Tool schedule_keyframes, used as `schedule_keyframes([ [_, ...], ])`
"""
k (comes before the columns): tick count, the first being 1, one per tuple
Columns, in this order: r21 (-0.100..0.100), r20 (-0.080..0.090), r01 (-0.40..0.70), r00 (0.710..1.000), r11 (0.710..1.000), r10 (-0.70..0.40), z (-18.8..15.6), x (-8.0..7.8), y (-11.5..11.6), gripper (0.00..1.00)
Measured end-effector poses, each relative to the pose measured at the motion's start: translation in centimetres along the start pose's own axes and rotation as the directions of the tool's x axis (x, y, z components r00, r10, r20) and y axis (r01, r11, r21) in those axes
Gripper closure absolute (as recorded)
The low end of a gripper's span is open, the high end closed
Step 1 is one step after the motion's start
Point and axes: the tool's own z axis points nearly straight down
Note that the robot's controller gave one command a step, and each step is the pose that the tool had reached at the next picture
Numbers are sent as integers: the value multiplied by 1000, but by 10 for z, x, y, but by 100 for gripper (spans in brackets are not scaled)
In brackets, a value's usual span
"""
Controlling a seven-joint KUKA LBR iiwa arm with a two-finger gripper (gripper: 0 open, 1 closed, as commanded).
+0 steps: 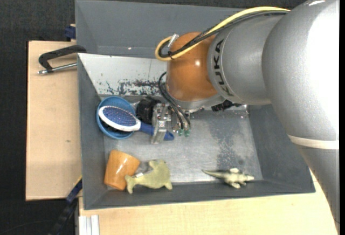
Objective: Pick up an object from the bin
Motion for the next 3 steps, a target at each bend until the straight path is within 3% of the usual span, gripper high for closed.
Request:
schedule_keyframes([
  [1, -3, 1, -51, 999, 999, 51, -115, 1, -2, 100],
  [2, 0, -8, -51, 999, 999, 51, -110, 3, -2, 0],
  [3, 5, -17, -188, 982, 982, 188, -41, 10, -27, 0],
])
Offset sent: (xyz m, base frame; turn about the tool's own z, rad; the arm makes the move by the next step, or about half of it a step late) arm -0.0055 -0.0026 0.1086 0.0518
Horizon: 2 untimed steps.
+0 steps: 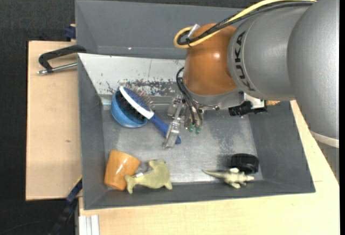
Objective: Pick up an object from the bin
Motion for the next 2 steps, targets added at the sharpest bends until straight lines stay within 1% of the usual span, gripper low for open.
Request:
schedule_keyframes([
  [1, 0, 2, 149, 989, 989, -149, 64, -28, -3, 0],
  [2, -2, 6, 148, 989, 989, -148, 61, -29, -2, 100],
])
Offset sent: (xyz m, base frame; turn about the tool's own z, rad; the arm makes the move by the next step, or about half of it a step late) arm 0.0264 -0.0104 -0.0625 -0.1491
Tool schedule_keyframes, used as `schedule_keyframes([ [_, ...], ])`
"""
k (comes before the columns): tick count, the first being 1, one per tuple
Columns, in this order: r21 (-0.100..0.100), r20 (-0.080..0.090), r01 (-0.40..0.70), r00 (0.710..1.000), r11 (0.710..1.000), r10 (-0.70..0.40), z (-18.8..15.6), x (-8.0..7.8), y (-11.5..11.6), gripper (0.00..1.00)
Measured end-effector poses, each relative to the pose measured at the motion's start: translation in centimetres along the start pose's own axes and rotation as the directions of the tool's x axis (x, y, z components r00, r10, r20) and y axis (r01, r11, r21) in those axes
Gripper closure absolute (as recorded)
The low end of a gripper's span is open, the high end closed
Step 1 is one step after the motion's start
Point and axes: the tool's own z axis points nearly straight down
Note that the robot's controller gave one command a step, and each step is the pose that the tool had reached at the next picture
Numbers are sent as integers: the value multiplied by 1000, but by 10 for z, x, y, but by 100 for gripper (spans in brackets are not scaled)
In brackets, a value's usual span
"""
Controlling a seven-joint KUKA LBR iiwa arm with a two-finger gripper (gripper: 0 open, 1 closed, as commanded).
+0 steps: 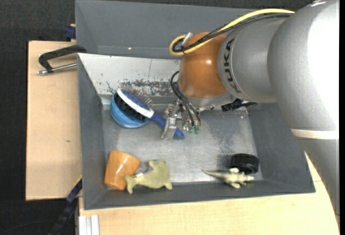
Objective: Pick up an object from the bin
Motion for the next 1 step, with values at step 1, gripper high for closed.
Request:
schedule_keyframes([
  [1, -5, 10, -26, 1000, 1000, 26, -199, 38, 47, 100],
])
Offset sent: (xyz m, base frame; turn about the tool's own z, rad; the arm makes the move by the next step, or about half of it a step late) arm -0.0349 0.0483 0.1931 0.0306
